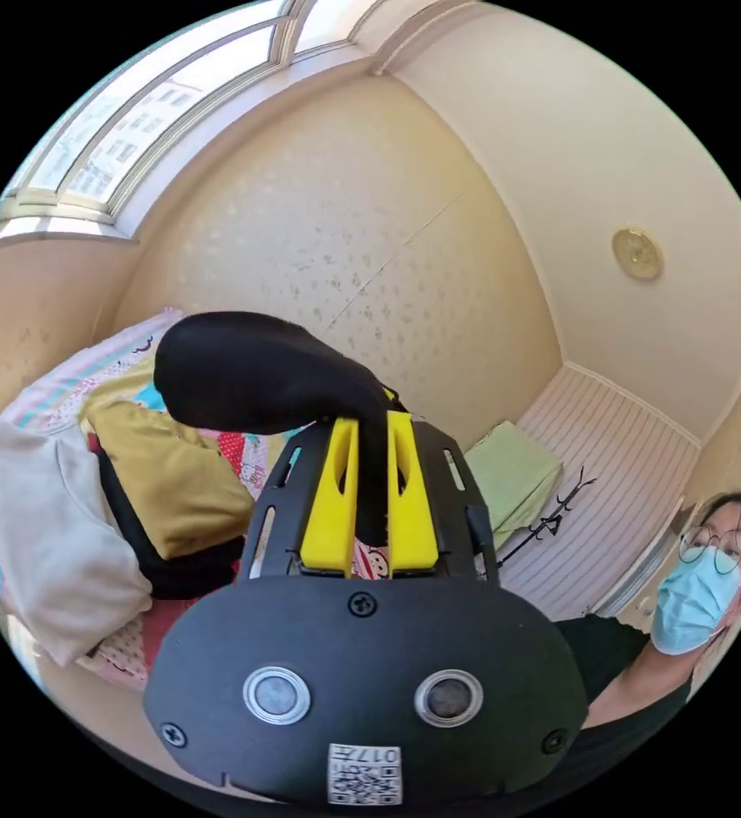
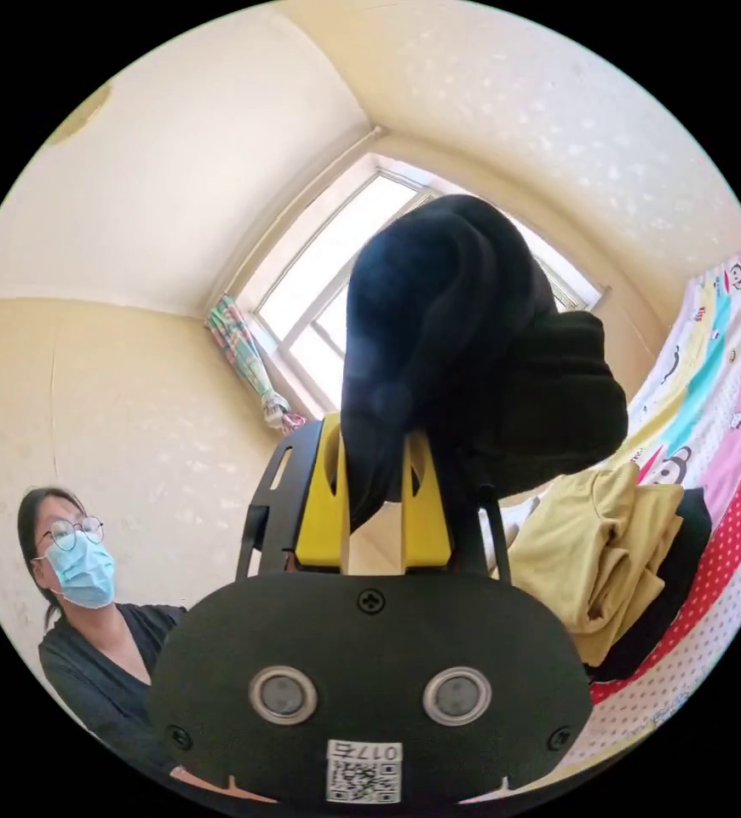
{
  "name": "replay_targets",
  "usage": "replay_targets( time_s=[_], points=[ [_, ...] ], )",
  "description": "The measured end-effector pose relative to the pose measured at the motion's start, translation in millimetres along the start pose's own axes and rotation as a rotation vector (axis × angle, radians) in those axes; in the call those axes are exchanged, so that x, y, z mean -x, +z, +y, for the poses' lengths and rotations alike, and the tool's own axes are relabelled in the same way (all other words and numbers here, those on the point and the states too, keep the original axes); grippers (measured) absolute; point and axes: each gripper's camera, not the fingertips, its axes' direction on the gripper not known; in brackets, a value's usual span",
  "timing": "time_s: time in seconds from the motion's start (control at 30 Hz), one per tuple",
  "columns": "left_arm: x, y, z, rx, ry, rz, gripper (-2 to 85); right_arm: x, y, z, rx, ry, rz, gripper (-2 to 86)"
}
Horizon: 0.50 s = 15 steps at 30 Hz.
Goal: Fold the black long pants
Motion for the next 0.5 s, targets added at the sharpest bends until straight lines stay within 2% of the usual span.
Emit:
replay_targets(
  time_s=[0.1,0.17,0.23,0.33,0.43,0.5],
  points=[
    [64.7,18.7,0.8,0.011,-0.185,-0.146,6.7,-75.6,39.5,1.4,-0.021,0.165,0.075,10.5],
    [127.5,48.6,43.1,0.068,-0.370,-0.298,7.6,-145.8,50.7,42.1,-0.037,0.408,0.261,12.0],
    [158.2,70.9,100.7,0.150,-0.484,-0.423,7.9,-173.9,47.1,89.4,-0.078,0.525,0.437,11.5],
    [161.3,94.5,211.8,0.151,-0.480,-0.335,4.5,-182.2,41.6,148.8,-0.025,0.460,0.527,7.1],
    [154.3,125.7,274.7,0.367,-0.448,-0.442,5.2,-170.2,17.9,177.7,0.067,0.388,0.602,2.8],
    [155.8,158.5,291.1,0.503,-0.417,-0.431,6.1,-163.7,2.3,185.5,0.137,0.362,0.693,1.6]
  ],
)
